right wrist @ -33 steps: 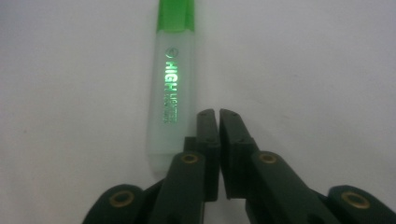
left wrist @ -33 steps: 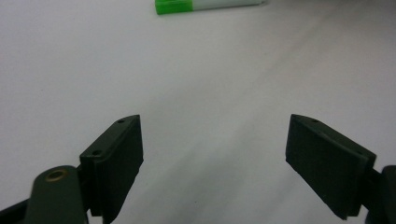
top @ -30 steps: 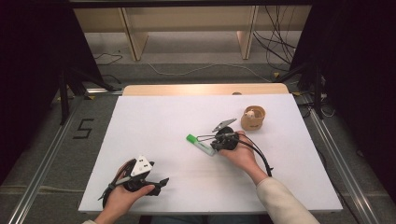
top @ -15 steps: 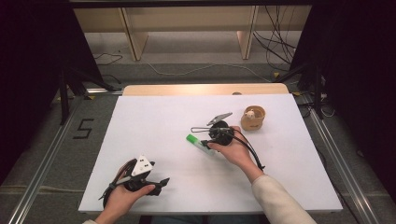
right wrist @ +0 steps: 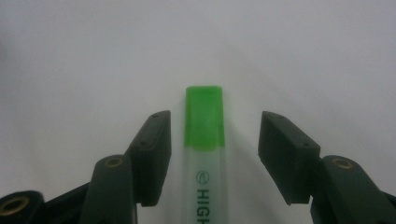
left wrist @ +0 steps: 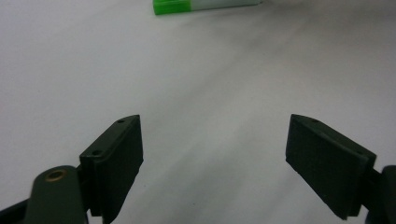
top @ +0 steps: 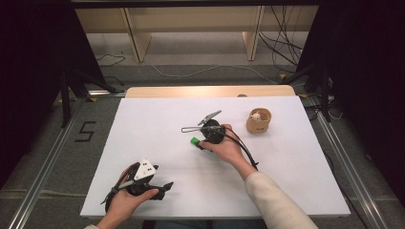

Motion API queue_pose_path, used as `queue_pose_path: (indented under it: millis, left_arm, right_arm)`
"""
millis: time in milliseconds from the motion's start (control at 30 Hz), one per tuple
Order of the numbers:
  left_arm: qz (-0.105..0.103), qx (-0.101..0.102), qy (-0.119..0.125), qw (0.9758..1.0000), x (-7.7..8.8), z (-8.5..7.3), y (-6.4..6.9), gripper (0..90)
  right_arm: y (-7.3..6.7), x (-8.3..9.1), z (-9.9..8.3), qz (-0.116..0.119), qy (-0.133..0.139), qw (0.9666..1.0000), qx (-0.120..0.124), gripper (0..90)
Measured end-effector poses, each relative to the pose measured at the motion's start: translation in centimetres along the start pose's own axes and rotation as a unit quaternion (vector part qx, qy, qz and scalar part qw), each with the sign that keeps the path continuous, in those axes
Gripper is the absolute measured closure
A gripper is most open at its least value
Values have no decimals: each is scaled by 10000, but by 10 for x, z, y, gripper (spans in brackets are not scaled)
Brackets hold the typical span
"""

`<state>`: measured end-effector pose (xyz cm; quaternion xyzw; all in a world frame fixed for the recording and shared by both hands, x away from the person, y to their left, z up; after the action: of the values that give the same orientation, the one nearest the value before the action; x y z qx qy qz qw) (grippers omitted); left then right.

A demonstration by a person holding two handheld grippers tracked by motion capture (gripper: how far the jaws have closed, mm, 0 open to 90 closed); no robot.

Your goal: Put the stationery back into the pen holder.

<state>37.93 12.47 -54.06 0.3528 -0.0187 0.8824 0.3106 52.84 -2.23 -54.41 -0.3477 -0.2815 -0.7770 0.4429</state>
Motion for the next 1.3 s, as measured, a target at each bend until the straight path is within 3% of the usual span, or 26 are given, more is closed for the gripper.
queue_pose_path:
  millis: [767, 1300]
  left_arm:
    - [-22, 16, -4, 10000, 0, 0, 0, 192]
    - [-26, 15, -2, 10000, 0, 0, 1, 192]
  right_arm:
    - [2, -21, 10, 103, -303, 9995, -44, 458]
    - [-3, -27, 12, 80, -457, 9989, 110, 517]
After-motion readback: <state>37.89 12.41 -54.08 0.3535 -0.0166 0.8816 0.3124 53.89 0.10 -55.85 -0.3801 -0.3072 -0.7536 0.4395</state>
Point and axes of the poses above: each handheld gripper's, and its own axes: x roughly backward along the jaws, z roughly out of its top, y roughly to its right, the point moved 10 cm from there along -x, roughly forward along the jaws, and after that the axes turned 15 degrees about x, right-handed, at the moved point
